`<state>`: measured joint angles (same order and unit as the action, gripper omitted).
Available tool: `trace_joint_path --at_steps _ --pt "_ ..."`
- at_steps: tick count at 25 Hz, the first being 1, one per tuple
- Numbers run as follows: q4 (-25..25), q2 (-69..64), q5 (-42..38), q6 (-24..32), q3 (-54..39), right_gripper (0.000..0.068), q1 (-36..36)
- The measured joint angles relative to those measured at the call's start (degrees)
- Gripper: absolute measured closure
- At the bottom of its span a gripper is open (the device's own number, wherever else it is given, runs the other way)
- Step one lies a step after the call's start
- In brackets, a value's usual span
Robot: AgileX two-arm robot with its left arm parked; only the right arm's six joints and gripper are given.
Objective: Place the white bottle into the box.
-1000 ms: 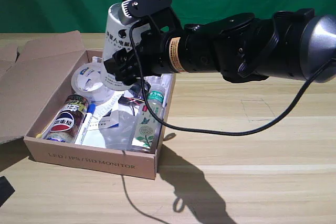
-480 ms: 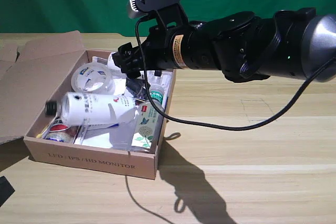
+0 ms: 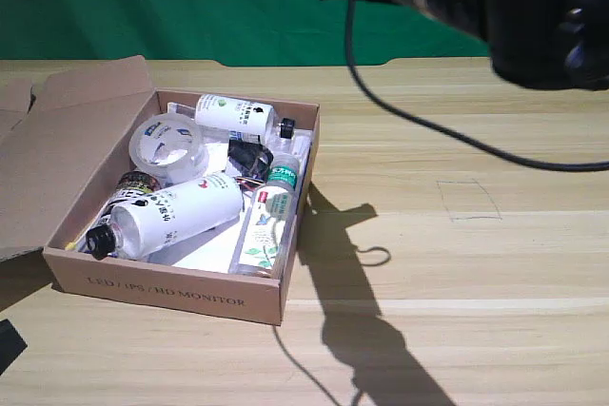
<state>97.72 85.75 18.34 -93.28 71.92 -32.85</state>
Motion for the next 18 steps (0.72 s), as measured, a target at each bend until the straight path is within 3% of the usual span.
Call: trace_joint_path --at_steps 4,13,18 --pt "-0.24 -6.83 -4.11 2.57 -2.34 0.0678 5.73" --pt "1.03 -26.53 -13.21 4.01 -16.35 0.068 26.13" --pt "1.45 -35.86 -16.57 3.57 -26.11 0.068 33.28"
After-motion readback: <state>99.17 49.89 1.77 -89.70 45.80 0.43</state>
